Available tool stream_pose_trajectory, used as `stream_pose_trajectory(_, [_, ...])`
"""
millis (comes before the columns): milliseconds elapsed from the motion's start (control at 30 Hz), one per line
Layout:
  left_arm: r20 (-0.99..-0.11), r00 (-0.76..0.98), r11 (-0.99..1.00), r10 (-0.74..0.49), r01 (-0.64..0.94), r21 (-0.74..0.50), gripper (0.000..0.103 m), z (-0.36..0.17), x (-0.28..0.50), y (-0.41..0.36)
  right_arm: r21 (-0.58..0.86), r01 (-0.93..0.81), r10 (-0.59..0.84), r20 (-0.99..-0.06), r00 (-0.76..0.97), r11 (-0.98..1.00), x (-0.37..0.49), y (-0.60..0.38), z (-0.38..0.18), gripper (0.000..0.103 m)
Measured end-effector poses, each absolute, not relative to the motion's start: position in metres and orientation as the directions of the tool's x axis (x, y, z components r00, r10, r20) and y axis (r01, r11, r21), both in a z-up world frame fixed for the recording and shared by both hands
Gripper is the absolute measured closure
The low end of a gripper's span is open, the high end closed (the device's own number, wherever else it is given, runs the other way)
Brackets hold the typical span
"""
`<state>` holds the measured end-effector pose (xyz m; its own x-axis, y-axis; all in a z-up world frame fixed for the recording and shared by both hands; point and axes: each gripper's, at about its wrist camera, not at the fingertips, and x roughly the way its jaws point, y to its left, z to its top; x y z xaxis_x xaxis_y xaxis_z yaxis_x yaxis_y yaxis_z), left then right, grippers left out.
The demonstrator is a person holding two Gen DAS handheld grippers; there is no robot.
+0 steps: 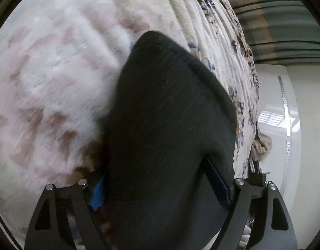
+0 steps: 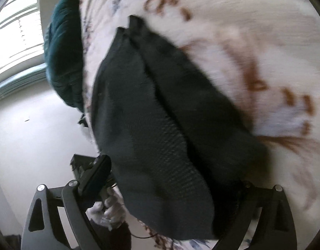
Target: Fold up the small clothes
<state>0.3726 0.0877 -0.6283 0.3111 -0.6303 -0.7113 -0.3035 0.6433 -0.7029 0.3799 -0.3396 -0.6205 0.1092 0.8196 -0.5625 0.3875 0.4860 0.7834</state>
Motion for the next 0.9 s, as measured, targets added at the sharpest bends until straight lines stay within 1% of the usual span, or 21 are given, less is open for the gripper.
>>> stream_pose_trajectory(167, [-0.698, 0.339, 0.626, -0.631, -0.310, -0.716, 0.021, -0.630, 0.377, 0.088, 0.812, 0.378, 0.841, -0.524, 0.136, 0.445, 0.389, -0.329, -0.630, 0.006])
stream_pose_trajectory(233, [-0.693, 0.358, 0.625, -0.626, -0.301, -0.720, 0.022, -0.629, 0.378, 0.088, 0.826, 0.361, 0.848, -0.509, 0.147, 0.433, 0.393, -0.323, -0.630, 0.008])
stream_pose_trajectory(267, [-0.693, 0.366, 0.627, -0.622, -0.297, -0.720, 0.024, -0.627, 0.378, 0.088, 0.824, 0.352, 0.844, -0.516, 0.145, 0.443, 0.397, -0.318, -0.629, 0.012])
stream_pose_trajectory(300, [-0.696, 0.375, 0.635, -0.612, -0.293, -0.715, 0.038, -0.624, 0.377, 0.088, 0.823, 0.340, 0.839, -0.524, 0.144, 0.456, 0.400, -0.311, -0.628, 0.017])
stream_pose_trajectory(333, [-0.696, 0.380, 0.635, -0.609, -0.292, -0.715, 0.062, -0.622, 0.376, 0.090, 0.812, 0.330, 0.828, -0.544, 0.133, 0.481, 0.397, -0.312, -0.626, 0.038])
stream_pose_trajectory(367, [-0.685, 0.385, 0.621, -0.619, -0.295, -0.726, 0.069, -0.619, 0.376, 0.092, 0.785, 0.321, 0.801, -0.588, 0.117, 0.530, 0.399, -0.307, -0.624, 0.067])
stream_pose_trajectory(400, [-0.678, 0.387, 0.611, -0.625, -0.298, -0.733, 0.072, -0.617, 0.376, 0.094, 0.781, 0.326, 0.796, -0.594, 0.120, 0.533, 0.394, -0.311, -0.623, 0.067])
stream_pose_trajectory(433, [-0.680, 0.387, 0.614, -0.623, -0.298, -0.731, 0.074, -0.612, 0.377, 0.094, 0.780, 0.332, 0.793, -0.596, 0.129, 0.531, 0.394, -0.312, -0.621, 0.069])
stream_pose_trajectory(500, [-0.692, 0.379, 0.635, -0.614, -0.282, -0.719, 0.075, -0.599, 0.380, 0.090, 0.766, 0.307, 0.766, -0.625, 0.150, 0.565, 0.391, -0.312, -0.605, 0.072])
stream_pose_trajectory(633, [-0.687, 0.376, 0.650, -0.622, -0.243, -0.720, 0.077, -0.572, 0.402, 0.087, 0.770, 0.289, 0.751, -0.630, 0.199, 0.569, 0.389, -0.311, -0.573, 0.074])
stream_pose_trajectory(767, [-0.673, 0.383, 0.665, -0.633, -0.176, -0.726, 0.077, -0.540, 0.446, 0.085, 0.785, 0.265, 0.746, -0.617, 0.250, 0.560, 0.397, -0.315, -0.538, 0.075])
stream_pose_trajectory(900, [-0.663, 0.380, 0.683, -0.644, -0.104, -0.723, 0.077, -0.515, 0.511, 0.079, 0.808, 0.232, 0.743, -0.589, 0.318, 0.542, 0.429, -0.323, -0.505, 0.075])
